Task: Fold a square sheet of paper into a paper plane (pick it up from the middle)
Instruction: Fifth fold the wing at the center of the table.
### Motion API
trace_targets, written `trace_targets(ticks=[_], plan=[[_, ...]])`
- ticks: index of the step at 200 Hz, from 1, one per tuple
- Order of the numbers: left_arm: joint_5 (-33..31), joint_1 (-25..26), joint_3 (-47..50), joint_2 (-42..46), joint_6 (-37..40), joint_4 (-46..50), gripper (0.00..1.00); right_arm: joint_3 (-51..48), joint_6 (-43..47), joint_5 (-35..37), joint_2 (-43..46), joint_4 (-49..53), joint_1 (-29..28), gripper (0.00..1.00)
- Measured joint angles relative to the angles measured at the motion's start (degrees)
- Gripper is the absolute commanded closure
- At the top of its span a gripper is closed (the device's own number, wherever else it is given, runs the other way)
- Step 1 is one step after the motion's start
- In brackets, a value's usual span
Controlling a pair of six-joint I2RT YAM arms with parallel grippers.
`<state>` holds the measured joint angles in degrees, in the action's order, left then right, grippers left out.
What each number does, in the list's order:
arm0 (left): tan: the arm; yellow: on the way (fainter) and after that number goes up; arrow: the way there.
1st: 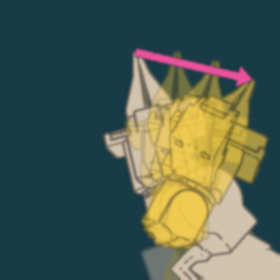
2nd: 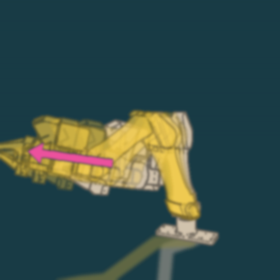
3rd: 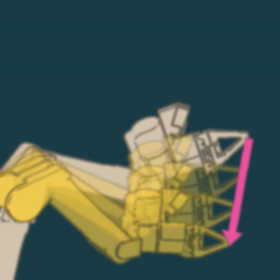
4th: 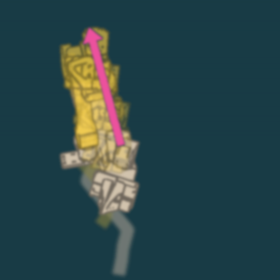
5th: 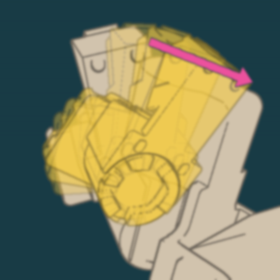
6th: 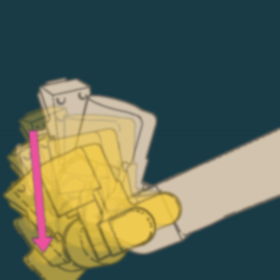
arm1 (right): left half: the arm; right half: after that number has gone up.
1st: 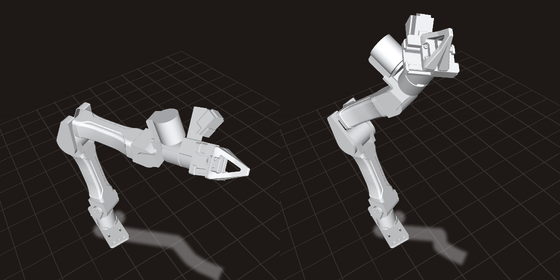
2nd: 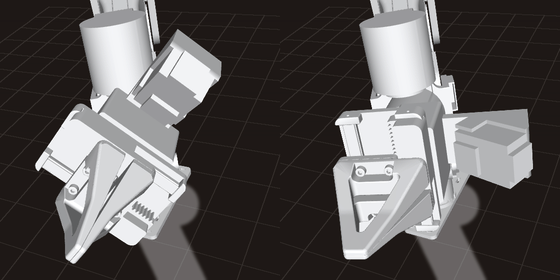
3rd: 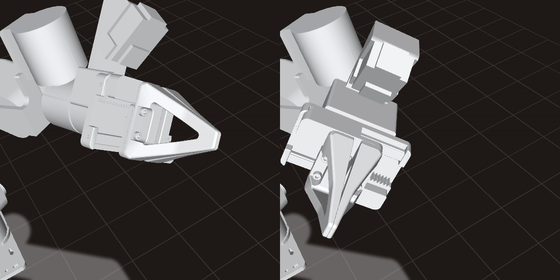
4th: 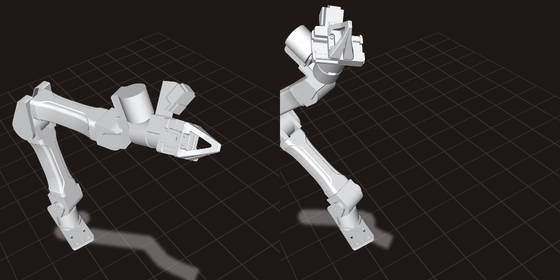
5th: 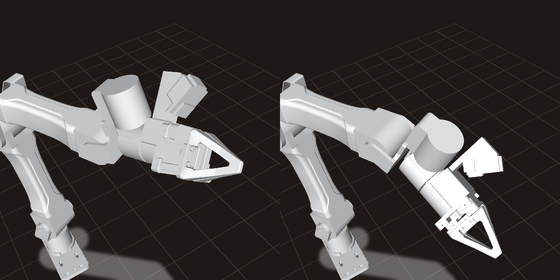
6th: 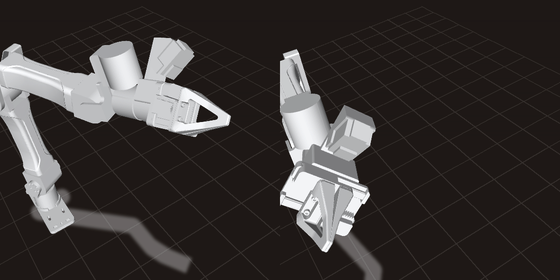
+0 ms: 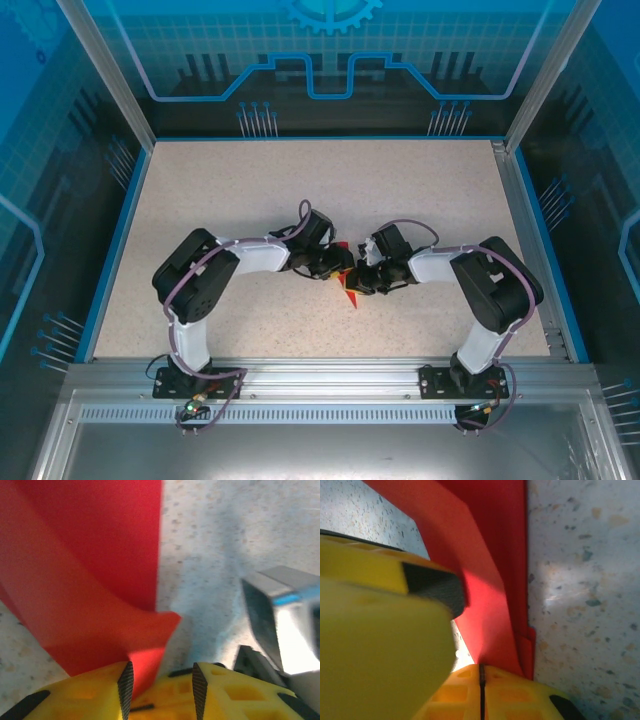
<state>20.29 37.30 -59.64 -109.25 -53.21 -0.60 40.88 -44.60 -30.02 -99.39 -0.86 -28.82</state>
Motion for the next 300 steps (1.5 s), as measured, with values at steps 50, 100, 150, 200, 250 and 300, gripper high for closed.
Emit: trace_targets(ticks=[50, 100, 150, 200, 250, 300], plan=[[-0.1, -0.5, -0.2, -0.9, -0.2, -0.1, 0.61, 0.0, 0.0, 0.1, 0.0, 0.3, 0.0, 0.93], [0.0, -2.6, -0.9, -1.2, 1.2, 0.5, 0.61, 0.0, 0.0, 0.2, 0.0, 0.3, 0.0, 0.93], [0.8, -4.6, -2.2, -2.2, 2.6, 1.0, 0.61, 0.0, 0.3, 0.2, 0.0, 0.3, 0.0, 0.93], [3.3, -5.8, -4.2, -3.5, 3.9, 3.1, 0.6, 0.1, 0.7, 0.2, -0.1, 0.4, 0.0, 0.93], [3.4, -8.1, -5.6, -4.4, 5.5, 3.4, 0.6, 0.8, 1.3, 0.0, -0.4, 1.5, 0.0, 0.93], [2.7, -11.3, -8.4, -6.3, 7.1, 3.8, 0.6, 1.2, 2.4, 0.0, -0.5, 2.4, 0.0, 0.93]])
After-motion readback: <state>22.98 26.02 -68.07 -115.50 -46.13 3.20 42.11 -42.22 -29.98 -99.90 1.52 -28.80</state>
